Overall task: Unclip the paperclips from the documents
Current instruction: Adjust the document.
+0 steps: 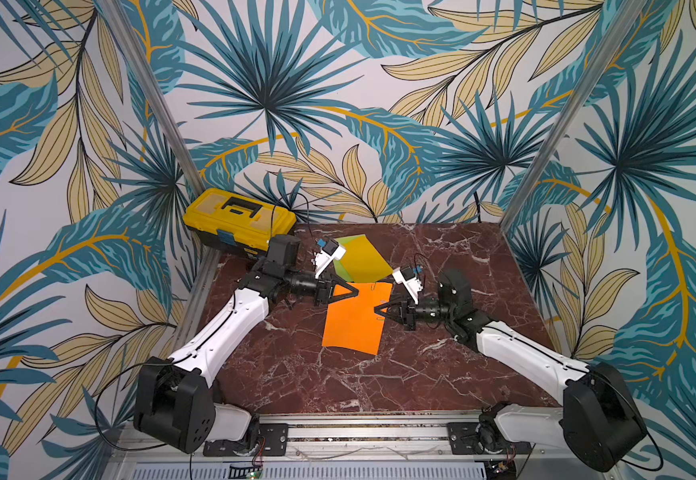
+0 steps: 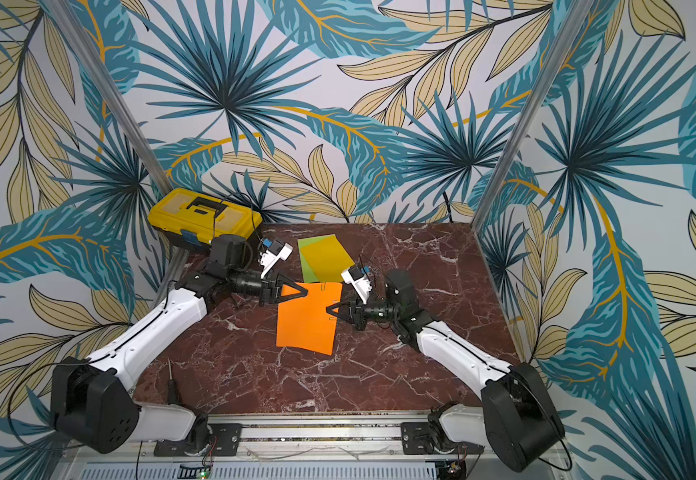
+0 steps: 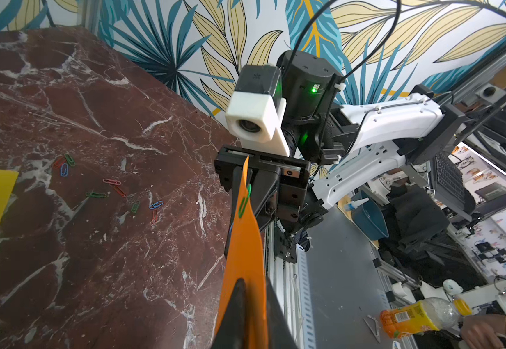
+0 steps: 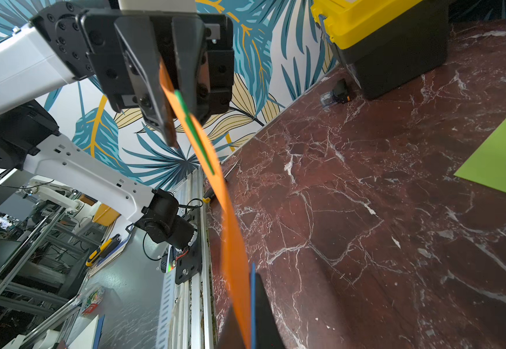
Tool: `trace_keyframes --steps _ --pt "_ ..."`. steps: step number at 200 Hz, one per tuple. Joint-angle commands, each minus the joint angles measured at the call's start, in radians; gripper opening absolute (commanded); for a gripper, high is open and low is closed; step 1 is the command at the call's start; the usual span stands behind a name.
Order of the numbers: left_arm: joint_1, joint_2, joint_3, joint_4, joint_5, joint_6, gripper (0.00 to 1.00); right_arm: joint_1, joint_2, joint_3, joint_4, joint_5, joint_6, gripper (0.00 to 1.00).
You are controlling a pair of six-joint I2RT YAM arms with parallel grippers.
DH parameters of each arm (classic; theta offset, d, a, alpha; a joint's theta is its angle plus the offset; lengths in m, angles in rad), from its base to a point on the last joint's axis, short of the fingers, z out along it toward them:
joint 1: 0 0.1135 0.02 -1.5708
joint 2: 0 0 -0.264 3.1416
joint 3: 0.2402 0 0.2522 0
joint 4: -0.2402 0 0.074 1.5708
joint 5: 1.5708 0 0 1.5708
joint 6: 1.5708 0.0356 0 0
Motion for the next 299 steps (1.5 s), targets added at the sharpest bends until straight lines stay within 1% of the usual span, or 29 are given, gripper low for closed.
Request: trace_keyframes --steps 1,20,31,39,47,65,74,89,114,149,151,183,208,237,264,299 --pt "-0.01 0.017 0.025 0.016 0.014 0.001 0.06 0.003 -0.014 0.014 -0.03 -0.012 -0.025 0.0" --pt "-0.011 0.02 0.028 0.016 0.008 0.004 0.0 0.004 -0.018 0.018 -0.043 -0.009 -0.032 0.0" --pt "-0.01 0.022 0.028 0.016 0.006 0.008 0.0 0.004 -0.018 0.02 -0.057 -0.006 -0.039 0.0" --pt "-0.01 0.021 0.025 0.016 0.004 0.008 0.0 0.003 -0.019 0.021 -0.067 -0.005 -0.045 0.02" --pt "-0.011 0.02 0.025 0.015 0.0 0.01 0.0 0.003 -0.022 0.022 -0.079 0.0 -0.051 0.07" --pt "-0.01 0.018 0.02 0.016 -0.008 0.015 0.0 0.004 -0.032 0.026 -0.123 0.019 -0.074 0.23" --pt "-0.009 0.015 0.017 0.016 -0.009 0.018 0.0 0.003 -0.041 0.034 -0.161 0.03 -0.095 0.3" --pt "-0.009 0.013 0.009 0.014 -0.011 0.023 0.0 0.003 -0.061 0.052 -0.24 0.055 -0.141 0.37" --pt "-0.009 0.006 -0.006 0.003 -0.013 0.035 0.0 0.002 -0.091 0.095 -0.383 0.104 -0.224 0.45" --pt "-0.012 0.003 -0.035 -0.02 -0.016 0.054 0.0 0.002 -0.093 0.167 -0.489 0.175 -0.287 0.49" --pt "-0.012 0.003 -0.038 -0.024 -0.017 0.058 0.0 0.002 -0.092 0.174 -0.522 0.178 -0.294 0.49" --pt "-0.03 0.001 -0.067 -0.051 -0.024 0.091 0.0 0.002 -0.038 0.323 -0.697 0.201 -0.421 0.51" --pt "-0.039 -0.006 -0.082 -0.064 -0.025 0.104 0.0 0.001 0.029 0.452 -0.832 0.169 -0.514 0.51" --pt "-0.045 -0.016 -0.09 -0.085 -0.025 0.119 0.0 0.001 0.093 0.536 -0.925 0.094 -0.586 0.51" --pt "-0.046 -0.026 -0.095 -0.086 -0.022 0.121 0.0 0.003 0.121 0.537 -0.925 0.035 -0.597 0.47" --pt "-0.047 -0.019 -0.094 -0.086 -0.013 0.122 0.0 0.004 0.141 0.527 -0.923 0.027 -0.601 0.43"
